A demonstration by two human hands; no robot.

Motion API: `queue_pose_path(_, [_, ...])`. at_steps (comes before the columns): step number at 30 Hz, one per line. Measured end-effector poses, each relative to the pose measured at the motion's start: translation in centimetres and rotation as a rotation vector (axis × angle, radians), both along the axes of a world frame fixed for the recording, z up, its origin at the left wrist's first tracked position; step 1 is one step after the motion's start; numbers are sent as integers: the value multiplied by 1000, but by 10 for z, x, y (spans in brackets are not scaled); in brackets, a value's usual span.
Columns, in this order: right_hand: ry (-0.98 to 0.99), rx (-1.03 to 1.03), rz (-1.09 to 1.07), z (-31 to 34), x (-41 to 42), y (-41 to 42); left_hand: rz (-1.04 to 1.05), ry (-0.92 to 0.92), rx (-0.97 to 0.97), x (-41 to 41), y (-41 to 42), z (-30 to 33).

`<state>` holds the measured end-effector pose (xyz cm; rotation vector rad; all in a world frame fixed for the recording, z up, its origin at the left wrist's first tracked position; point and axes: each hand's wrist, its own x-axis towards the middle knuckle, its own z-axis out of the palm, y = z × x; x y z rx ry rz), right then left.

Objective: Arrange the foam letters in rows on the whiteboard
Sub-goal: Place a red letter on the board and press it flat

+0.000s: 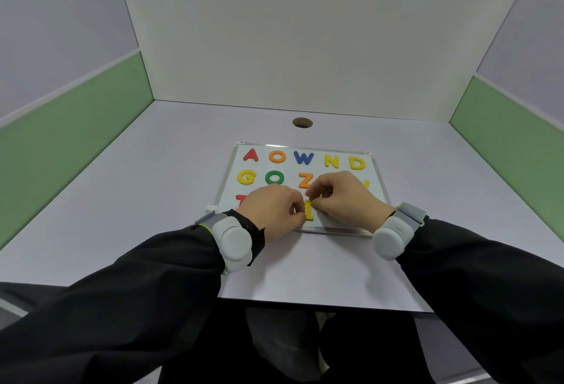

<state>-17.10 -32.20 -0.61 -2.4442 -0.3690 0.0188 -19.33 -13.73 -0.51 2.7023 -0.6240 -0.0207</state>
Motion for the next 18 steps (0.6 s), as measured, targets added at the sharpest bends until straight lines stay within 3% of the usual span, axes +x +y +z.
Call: queue_pose_path(18, [-4, -18, -24, 3, -2, 4, 6, 6, 12, -1, 2, 1])
